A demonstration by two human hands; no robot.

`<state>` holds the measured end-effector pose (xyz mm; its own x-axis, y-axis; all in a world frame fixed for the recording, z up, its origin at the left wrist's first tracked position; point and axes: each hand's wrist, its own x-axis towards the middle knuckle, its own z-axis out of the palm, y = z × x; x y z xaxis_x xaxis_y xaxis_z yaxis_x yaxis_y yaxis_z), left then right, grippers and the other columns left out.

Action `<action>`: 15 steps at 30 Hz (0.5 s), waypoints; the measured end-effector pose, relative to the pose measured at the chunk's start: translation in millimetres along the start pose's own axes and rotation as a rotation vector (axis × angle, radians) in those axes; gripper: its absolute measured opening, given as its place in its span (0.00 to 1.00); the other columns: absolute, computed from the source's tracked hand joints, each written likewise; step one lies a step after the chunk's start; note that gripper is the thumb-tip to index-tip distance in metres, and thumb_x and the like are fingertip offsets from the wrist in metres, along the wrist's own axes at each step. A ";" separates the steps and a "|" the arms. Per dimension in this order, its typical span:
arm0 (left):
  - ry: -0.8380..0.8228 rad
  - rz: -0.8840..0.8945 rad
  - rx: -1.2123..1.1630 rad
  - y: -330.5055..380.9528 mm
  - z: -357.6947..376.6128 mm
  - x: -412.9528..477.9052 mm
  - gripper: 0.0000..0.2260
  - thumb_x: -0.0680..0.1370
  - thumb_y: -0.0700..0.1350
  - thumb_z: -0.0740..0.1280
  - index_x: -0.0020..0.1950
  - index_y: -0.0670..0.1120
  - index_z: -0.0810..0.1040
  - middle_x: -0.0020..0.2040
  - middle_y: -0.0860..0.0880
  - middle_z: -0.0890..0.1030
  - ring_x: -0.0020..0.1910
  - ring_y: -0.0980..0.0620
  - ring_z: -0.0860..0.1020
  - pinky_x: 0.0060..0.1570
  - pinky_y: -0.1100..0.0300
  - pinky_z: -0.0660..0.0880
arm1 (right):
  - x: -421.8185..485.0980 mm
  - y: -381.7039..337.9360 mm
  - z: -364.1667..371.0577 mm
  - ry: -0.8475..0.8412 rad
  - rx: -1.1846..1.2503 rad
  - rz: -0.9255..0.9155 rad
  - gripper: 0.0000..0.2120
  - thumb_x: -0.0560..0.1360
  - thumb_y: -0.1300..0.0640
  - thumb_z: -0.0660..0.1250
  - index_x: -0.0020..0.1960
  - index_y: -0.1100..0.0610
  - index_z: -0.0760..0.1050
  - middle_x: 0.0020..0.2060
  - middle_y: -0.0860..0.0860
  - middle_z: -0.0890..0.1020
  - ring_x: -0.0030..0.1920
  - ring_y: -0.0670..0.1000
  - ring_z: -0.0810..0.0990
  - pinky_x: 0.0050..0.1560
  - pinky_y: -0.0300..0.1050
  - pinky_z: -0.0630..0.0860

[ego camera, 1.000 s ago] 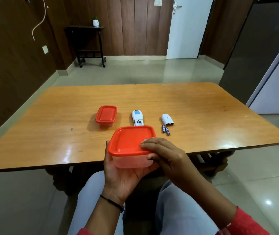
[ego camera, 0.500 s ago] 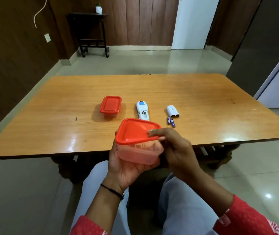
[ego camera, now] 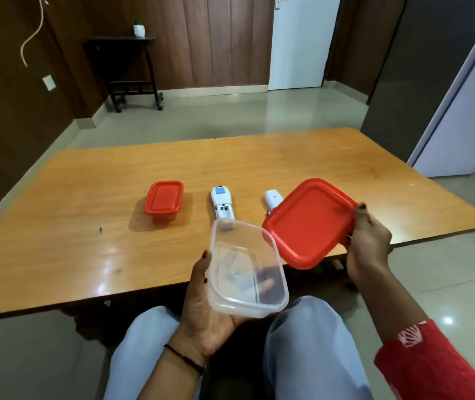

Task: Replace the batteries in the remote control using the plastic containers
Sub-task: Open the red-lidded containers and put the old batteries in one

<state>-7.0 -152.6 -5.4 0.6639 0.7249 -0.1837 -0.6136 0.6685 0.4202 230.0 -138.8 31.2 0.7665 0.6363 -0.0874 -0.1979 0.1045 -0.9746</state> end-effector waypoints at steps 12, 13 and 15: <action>0.253 0.113 0.496 -41.0 48.8 137.2 0.19 0.73 0.53 0.67 0.62 0.50 0.76 0.57 0.44 0.82 0.57 0.43 0.80 0.59 0.42 0.74 | 89.1 40.5 -53.3 0.242 0.449 0.207 0.25 0.75 0.67 0.66 0.70 0.59 0.64 0.63 0.58 0.73 0.50 0.57 0.83 0.45 0.49 0.82; 0.245 0.104 0.493 -42.9 53.1 150.7 0.14 0.75 0.52 0.64 0.60 0.50 0.77 0.56 0.44 0.83 0.56 0.44 0.80 0.60 0.43 0.74 | 94.7 42.4 -51.6 0.256 0.441 0.193 0.29 0.75 0.68 0.66 0.72 0.55 0.61 0.64 0.56 0.71 0.49 0.57 0.83 0.46 0.50 0.81; 0.288 0.077 0.511 -46.1 58.7 173.0 0.11 0.77 0.50 0.62 0.55 0.50 0.79 0.53 0.45 0.84 0.53 0.46 0.81 0.58 0.46 0.75 | 101.6 44.9 -46.2 0.267 0.392 0.183 0.33 0.75 0.68 0.66 0.74 0.51 0.57 0.64 0.57 0.70 0.48 0.57 0.83 0.48 0.53 0.81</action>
<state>161.2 -67.8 -4.4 0.4388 0.8319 -0.3396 -0.3244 0.4991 0.8035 327.3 -104.7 -30.9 0.8170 0.4588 -0.3492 -0.5188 0.3207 -0.7925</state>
